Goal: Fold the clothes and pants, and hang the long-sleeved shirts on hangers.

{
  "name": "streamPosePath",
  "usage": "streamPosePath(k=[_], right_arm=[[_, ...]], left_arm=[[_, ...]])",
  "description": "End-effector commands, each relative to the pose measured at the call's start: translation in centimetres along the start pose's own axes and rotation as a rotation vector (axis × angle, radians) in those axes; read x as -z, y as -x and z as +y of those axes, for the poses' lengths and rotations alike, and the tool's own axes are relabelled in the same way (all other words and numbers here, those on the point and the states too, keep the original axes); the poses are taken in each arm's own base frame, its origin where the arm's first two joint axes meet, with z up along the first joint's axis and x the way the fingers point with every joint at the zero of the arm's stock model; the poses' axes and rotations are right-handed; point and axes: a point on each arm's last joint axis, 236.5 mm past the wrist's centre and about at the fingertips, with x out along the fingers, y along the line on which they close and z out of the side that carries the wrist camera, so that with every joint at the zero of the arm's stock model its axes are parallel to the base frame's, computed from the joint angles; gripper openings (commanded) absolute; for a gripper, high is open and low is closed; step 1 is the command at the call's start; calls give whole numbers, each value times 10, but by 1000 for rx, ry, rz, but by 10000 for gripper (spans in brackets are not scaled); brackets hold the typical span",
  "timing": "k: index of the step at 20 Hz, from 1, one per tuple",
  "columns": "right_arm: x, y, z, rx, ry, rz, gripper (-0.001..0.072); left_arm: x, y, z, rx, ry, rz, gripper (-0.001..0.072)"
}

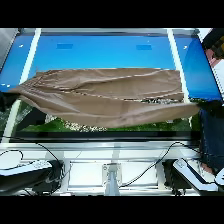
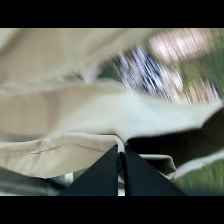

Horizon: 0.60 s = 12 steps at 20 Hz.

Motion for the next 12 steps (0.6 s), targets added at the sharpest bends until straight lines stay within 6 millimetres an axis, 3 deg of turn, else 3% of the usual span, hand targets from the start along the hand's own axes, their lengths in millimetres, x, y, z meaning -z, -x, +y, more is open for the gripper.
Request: streamPosePath(k=[1, 3, 5, 9, 12], right_arm=[[-51, 12, 19, -45, 105, -193, 13], [-65, 4, 10, 8, 107, -243, 12], [-76, -15, 9, 41, 119, -274, 12], [-124, -64, -5, 205, 113, -445, 13], [-161, -89, -11, 311, 50, -620, 13]], left_arm=[[-48, 39, -65, 60, -89, -252, 28], [-66, 40, -67, 2, -85, -335, 27], [-71, 23, -63, -38, -68, -341, 28], [-77, -19, -25, -167, 26, -341, 28], [-75, -38, 2, -194, 127, -332, 28]])
